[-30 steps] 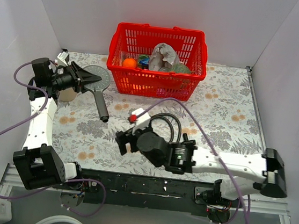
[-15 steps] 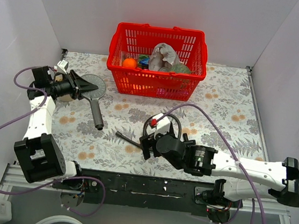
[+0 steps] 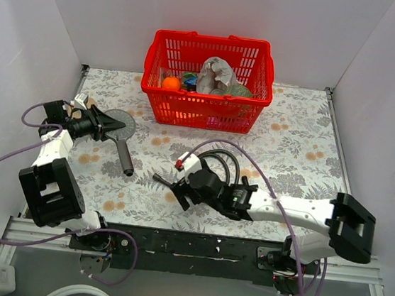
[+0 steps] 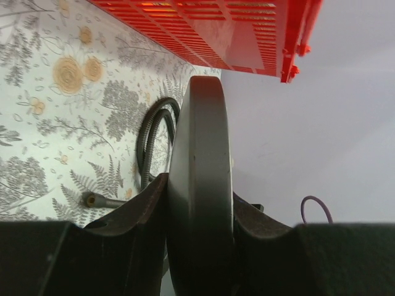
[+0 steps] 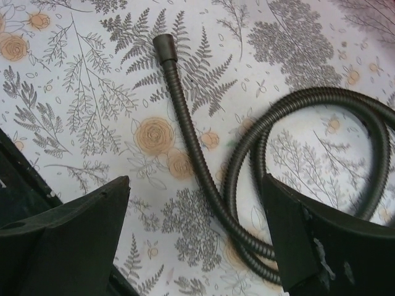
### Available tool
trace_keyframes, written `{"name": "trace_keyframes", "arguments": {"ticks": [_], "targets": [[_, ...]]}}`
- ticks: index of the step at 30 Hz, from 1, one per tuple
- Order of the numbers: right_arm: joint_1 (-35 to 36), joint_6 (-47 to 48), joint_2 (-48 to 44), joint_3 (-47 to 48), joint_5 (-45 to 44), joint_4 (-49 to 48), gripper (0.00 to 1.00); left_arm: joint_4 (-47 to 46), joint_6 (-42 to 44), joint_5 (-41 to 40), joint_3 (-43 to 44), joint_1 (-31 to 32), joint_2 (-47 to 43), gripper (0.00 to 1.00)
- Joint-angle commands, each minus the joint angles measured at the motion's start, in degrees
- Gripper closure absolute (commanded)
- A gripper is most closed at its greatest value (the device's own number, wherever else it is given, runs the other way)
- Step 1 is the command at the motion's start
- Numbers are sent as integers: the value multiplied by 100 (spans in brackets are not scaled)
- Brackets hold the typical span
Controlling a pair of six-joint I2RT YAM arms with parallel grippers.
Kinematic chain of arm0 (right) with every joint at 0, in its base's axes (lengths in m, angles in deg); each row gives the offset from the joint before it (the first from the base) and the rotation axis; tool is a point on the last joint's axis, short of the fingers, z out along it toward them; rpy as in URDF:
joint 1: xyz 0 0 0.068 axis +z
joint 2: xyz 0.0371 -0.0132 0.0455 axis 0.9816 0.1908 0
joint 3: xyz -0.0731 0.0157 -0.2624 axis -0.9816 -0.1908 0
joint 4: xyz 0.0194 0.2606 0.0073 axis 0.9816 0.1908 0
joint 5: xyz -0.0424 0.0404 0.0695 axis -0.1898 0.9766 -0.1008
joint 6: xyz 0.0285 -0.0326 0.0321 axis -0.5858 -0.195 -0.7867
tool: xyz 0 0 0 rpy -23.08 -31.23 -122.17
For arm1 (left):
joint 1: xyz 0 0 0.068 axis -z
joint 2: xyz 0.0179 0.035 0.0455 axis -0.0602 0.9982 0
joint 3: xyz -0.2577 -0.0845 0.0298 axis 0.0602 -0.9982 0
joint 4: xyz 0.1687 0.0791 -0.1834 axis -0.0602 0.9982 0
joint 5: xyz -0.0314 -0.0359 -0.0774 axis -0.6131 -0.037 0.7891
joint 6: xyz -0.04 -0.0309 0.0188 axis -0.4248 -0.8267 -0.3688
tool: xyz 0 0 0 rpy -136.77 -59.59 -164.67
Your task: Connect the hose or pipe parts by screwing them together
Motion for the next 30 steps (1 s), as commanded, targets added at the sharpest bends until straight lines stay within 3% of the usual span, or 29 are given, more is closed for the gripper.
{"name": "trace_keyframes", "arguments": {"ticks": [1,8,16,26,30], "targets": [[-249,961,756,640,822,-841,6,-535,121,223,66,-139,458,100],[-811,1314,1961,1476,1964,-1025,13,-447,612,276,268,-271,986,100],[-918,1552,2814,2205,2730,-973,23,-517,789,-5,207,-298,987,100],[-927,1622,3359,2311,2300,-1122,41,-1307,543,-199,-153,-298,960,100],[-935,1596,3491,2390,2264,-1192,43,-2017,78,-383,-539,-298,750,100]]}}
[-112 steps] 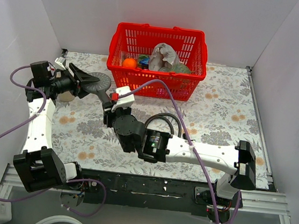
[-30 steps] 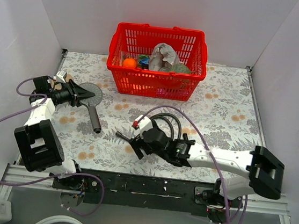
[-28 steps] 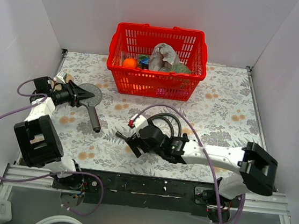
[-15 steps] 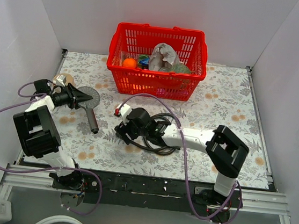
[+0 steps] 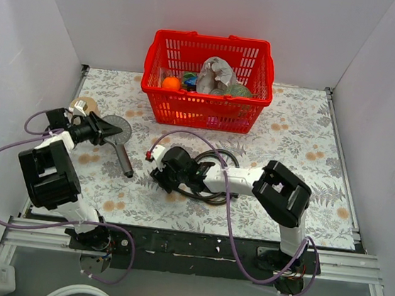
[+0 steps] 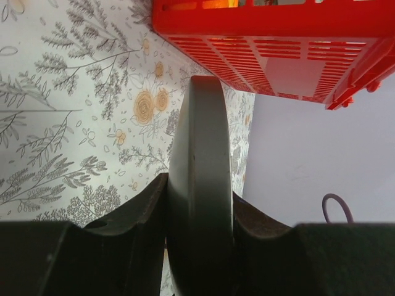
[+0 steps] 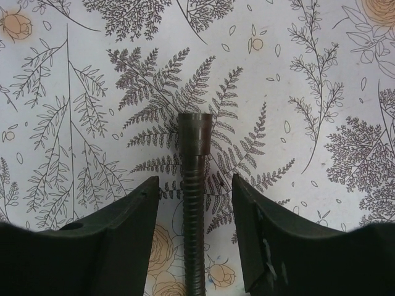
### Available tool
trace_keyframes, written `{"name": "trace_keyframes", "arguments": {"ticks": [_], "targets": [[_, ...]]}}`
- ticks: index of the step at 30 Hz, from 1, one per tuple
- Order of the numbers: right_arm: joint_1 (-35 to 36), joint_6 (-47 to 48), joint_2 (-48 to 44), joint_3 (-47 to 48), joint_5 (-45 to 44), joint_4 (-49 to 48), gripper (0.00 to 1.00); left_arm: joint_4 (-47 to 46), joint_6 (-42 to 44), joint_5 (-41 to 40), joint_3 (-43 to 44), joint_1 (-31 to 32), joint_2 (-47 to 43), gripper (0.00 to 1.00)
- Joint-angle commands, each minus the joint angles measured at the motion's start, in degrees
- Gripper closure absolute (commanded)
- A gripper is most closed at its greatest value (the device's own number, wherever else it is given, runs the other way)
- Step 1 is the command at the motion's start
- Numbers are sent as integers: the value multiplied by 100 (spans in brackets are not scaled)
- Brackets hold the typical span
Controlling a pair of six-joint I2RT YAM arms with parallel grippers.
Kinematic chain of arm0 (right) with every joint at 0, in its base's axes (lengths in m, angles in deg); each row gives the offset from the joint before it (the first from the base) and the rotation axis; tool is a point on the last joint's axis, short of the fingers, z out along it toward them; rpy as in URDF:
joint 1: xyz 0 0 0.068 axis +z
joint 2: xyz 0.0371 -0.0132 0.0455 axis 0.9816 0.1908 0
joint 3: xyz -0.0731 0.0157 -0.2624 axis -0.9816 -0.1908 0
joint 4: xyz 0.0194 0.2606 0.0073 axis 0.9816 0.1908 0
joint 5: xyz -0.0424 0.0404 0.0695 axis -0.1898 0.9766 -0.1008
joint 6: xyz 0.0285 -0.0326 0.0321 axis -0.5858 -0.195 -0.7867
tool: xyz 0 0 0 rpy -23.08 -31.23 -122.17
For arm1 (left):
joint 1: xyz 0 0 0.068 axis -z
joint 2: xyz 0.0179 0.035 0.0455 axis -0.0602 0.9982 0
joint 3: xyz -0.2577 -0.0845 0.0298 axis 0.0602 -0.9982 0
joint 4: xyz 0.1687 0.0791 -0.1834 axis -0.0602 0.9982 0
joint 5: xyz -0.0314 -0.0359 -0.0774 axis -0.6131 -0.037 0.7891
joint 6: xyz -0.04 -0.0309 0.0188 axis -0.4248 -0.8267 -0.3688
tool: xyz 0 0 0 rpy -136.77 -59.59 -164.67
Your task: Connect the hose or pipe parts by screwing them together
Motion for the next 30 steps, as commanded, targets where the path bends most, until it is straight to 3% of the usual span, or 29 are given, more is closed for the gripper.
{"name": "trace_keyframes", "arguments": {"ticks": [1,5,9,19,26,29,30], "targets": [[-9,40,95,323,-118,-392,43,-1079,-615,-179,-522,-33,-601,100],[0,-57,244,393,-74,-454,46,-1932,-1117,-514,-998,-42,-936,100],[-9,-110,376,507,-109,-498,47,-2206,-1319,-620,-1218,-33,-989,100],[-35,-163,648,525,-188,-656,59,-2111,-1083,-603,-1218,-68,-910,100],[-70,-163,798,596,-30,-762,60,-1970,-819,-629,-1227,-139,-1007,100],[-88,-312,781,552,31,-735,75,-1943,-836,-611,-1192,-165,-998,100],[-96,-321,737,517,49,-727,93,-1952,-836,-620,-1183,-165,-998,100]]}}
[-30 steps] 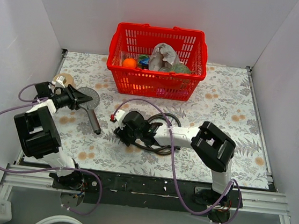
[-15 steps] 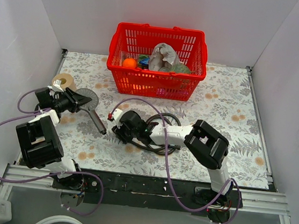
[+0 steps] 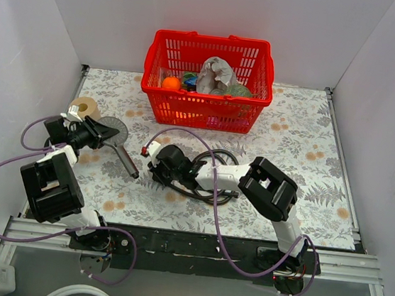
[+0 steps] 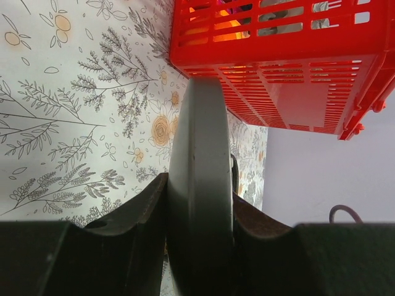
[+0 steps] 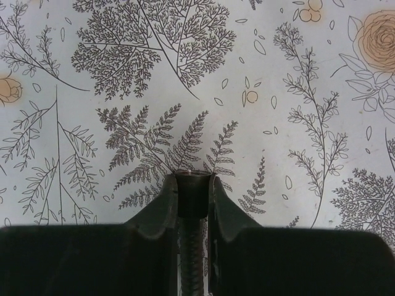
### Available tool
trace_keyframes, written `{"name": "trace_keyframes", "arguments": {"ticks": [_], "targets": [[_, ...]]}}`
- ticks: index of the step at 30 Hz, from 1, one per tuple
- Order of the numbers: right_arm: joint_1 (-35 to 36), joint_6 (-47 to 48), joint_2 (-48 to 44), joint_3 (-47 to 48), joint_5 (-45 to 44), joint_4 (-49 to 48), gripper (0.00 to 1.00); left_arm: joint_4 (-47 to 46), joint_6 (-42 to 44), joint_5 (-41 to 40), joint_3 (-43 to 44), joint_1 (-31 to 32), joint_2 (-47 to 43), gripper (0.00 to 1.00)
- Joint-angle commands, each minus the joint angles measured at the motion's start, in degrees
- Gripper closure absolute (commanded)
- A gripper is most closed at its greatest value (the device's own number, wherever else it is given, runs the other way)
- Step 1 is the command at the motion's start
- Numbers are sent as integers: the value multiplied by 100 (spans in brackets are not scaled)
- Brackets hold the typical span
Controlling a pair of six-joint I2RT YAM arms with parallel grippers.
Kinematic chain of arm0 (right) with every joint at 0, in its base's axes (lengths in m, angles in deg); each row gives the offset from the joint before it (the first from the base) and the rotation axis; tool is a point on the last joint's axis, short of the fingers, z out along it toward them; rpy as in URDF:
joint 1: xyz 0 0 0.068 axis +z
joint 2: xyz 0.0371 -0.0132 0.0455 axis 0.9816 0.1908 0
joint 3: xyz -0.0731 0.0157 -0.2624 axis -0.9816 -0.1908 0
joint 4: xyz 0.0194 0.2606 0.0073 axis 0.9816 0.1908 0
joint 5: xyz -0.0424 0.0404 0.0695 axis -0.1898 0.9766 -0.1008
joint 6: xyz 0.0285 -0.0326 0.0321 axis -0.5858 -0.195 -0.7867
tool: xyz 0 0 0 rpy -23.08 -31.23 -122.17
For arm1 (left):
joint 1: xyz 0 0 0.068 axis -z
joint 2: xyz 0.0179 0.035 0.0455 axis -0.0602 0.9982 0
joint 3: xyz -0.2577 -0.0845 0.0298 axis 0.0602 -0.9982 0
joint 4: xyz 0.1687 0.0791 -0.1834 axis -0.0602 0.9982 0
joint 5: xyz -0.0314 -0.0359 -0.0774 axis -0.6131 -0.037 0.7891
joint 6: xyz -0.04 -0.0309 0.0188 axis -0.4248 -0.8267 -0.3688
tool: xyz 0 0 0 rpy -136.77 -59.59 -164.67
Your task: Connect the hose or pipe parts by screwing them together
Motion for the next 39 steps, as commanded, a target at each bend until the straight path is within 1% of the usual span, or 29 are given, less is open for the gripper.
{"name": "trace_keyframes", "arguments": {"ticks": [1,4,5,6,8,9,12,15,23,26,27,29,31,32,33,34,35,36,37,38,39], "targets": [[-57,-118,-13,23,77,-104,99,-83,75,97,37,-54,-248,100],[-66,-153,-162,-162,86,-139,99,-180,5,88,2,-54,-231,100],[-57,-161,-180,-206,86,-139,97,-197,-4,105,1,-54,-222,100],[-57,-153,-198,-232,86,-113,85,-206,-13,114,-7,-54,-205,100],[-66,-153,-224,-285,86,-69,76,-180,-4,140,-16,-54,-204,100],[-57,-161,-268,-364,86,-103,68,-171,13,149,-25,-54,-222,100],[-66,-153,-364,-435,86,-139,61,-145,40,149,-60,-54,-310,100],[-66,-100,-374,-400,77,-87,61,-118,57,158,-60,-54,-345,100],[-57,-56,-312,-233,86,46,65,-13,154,193,28,-54,-336,100],[-66,-56,-303,-224,262,37,86,-22,172,158,19,-54,-336,100],[-66,-47,-329,-241,279,19,98,-39,163,115,-7,-62,-336,100],[-66,-65,-478,-390,367,-147,99,-118,128,53,-51,-54,-363,100],[-66,-91,-706,-574,726,-383,99,-355,-56,-44,-139,-54,-328,100],[-57,-126,-1064,-689,884,-446,99,-495,-187,-61,-183,-45,-310,100],[-40,-179,-1259,-1003,999,-534,99,-688,-302,-79,-192,59,-266,100],[-22,-240,-1470,-1171,1070,-621,99,-681,-277,-218,-140,148,-205,100],[-5,-310,-1890,-1391,1053,-666,99,-698,-242,-298,-131,227,-213,100],[-5,-476,-2120,-1828,1044,-736,99,-742,-233,-368,-122,393,-222,100],[-5,-556,-2340,-2067,1009,-780,99,-786,-233,-439,-148,482,-222,100],[22,-635,-2760,-2261,974,-824,99,-795,-215,-500,-157,578,-231,100],[57,-741,-2964,-2420,930,-824,99,-813,-215,-545,-174,831,-231,100]]}}
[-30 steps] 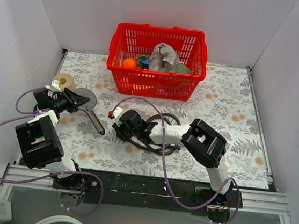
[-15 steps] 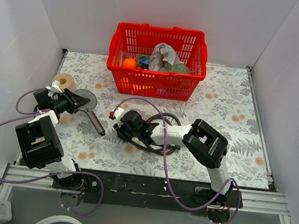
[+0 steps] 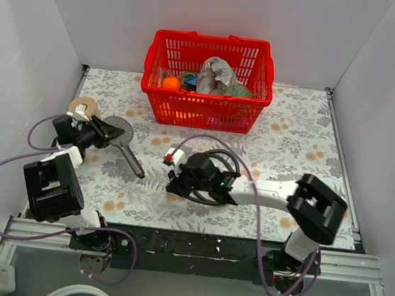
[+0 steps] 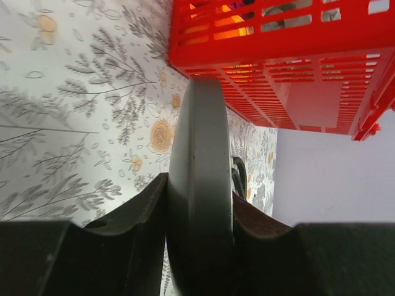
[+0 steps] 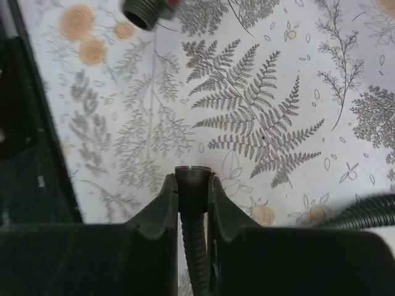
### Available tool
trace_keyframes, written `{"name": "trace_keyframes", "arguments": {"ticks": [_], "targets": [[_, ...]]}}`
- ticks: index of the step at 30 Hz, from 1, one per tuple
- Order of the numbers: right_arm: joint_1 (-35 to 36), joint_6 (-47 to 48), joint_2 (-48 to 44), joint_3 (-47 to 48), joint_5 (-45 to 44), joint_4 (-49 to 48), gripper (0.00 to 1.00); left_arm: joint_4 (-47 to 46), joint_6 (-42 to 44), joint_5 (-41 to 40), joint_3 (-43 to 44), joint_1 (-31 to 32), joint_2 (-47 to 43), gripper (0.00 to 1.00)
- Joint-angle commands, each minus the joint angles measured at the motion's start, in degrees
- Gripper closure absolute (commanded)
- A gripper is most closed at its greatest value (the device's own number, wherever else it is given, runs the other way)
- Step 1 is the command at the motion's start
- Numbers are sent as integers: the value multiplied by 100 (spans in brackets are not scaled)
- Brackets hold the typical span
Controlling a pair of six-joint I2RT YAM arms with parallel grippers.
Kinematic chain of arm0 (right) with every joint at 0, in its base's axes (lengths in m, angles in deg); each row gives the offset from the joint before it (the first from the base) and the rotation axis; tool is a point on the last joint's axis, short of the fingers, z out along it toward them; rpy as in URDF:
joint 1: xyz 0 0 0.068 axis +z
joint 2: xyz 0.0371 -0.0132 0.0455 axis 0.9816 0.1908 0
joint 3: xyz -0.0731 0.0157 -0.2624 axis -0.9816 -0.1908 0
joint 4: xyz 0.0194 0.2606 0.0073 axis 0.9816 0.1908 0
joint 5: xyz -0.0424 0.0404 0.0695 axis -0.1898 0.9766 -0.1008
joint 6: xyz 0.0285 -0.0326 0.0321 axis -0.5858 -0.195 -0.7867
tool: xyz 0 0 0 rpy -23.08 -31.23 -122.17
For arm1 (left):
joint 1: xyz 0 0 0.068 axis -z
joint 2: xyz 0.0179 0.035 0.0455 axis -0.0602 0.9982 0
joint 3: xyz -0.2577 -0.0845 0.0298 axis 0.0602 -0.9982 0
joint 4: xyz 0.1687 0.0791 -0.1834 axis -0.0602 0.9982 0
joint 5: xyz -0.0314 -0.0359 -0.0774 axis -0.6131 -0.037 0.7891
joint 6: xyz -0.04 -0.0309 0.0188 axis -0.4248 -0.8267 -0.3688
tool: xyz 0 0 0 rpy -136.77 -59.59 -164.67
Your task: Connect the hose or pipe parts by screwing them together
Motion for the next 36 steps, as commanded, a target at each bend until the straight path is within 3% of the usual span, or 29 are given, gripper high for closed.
{"name": "trace_keyframes", "arguments": {"ticks": [1,6,9,16,27,36], "targets": [[120,-459,-1193,-787,23,-444,99,-406,-5,-226,9,667,-207,100],[331,-635,-1757,-1159,-373,-251,99,-546,-75,-639,246,1660,-14,100],[358,-732,-1740,-1291,-443,-355,99,-661,-277,-744,448,1811,109,100],[384,-794,-1178,-1124,-882,-873,99,-687,-559,-1131,169,1811,119,100],[402,-785,-465,-544,-1770,-1068,99,-1865,-603,-1518,-905,1794,74,100],[525,-715,-307,-412,-1551,-954,99,-2418,-822,-1659,-1186,1759,241,100]]}}
